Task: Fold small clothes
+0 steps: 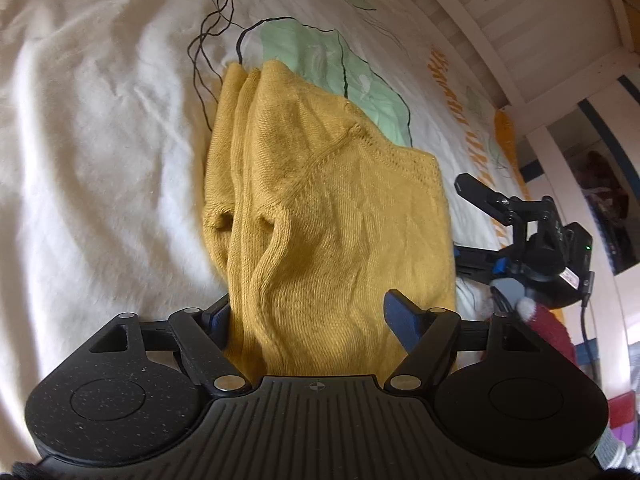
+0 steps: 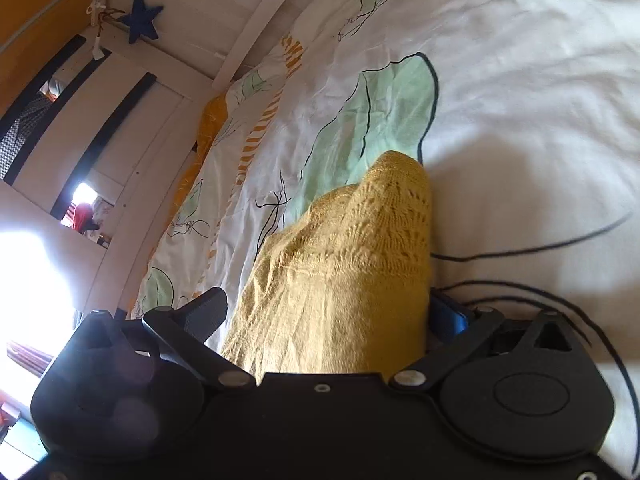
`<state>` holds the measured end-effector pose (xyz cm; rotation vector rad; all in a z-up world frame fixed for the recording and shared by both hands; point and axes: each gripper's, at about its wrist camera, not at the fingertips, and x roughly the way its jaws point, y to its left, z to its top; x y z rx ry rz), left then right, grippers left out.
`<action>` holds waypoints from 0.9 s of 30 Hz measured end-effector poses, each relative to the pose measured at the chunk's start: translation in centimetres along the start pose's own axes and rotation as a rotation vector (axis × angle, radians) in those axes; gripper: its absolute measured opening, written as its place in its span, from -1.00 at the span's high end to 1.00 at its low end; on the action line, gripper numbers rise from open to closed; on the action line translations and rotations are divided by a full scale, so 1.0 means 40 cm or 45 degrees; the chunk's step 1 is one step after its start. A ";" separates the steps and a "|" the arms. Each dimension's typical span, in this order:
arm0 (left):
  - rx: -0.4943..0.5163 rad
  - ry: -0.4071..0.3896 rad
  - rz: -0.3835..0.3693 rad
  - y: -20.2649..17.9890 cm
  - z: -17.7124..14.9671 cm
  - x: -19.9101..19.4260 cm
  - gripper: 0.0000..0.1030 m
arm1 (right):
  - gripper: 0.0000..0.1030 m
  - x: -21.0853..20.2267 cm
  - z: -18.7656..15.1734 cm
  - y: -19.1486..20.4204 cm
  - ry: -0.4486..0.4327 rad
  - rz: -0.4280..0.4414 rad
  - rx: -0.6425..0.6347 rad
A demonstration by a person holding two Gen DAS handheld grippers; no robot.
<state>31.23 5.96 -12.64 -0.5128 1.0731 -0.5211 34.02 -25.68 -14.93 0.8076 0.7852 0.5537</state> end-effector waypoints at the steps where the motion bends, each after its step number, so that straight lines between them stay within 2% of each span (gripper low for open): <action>1: 0.005 -0.001 -0.006 0.000 0.003 0.005 -0.42 | -1.00 0.006 0.003 0.001 0.005 0.007 -0.006; 5: 0.080 0.007 0.005 -0.020 0.002 0.014 -0.42 | -1.00 0.013 0.005 -0.006 0.007 0.037 -0.014; 6: 0.091 0.006 0.014 -0.023 -0.001 0.014 -0.35 | -1.00 0.011 0.005 -0.008 0.006 0.042 -0.016; 8: 0.078 -0.002 0.042 -0.021 -0.004 0.009 0.15 | -1.00 0.004 0.000 -0.007 0.007 0.052 -0.027; 9: 0.054 0.001 0.037 -0.012 -0.002 0.007 0.60 | -0.98 0.002 -0.002 -0.007 0.012 0.053 -0.036; 10: 0.013 0.016 0.002 0.001 0.000 0.008 0.66 | -0.79 0.002 -0.001 -0.005 0.014 0.033 -0.045; 11: -0.034 0.030 -0.031 0.013 0.001 0.009 0.69 | -0.12 0.004 0.000 -0.003 0.017 -0.005 -0.052; 12: -0.053 0.037 -0.042 0.017 0.001 0.008 0.70 | 0.29 0.008 0.000 -0.003 0.042 -0.046 -0.050; 19: -0.122 0.109 -0.164 0.013 -0.038 -0.015 0.72 | 0.29 -0.048 -0.033 0.039 0.027 -0.109 0.056; 23: -0.128 0.170 -0.205 -0.004 -0.106 -0.029 0.72 | 0.29 -0.127 -0.087 0.077 0.051 -0.135 0.096; 27: -0.076 0.239 -0.238 -0.045 -0.202 -0.077 0.72 | 0.29 -0.223 -0.175 0.111 0.099 -0.183 0.097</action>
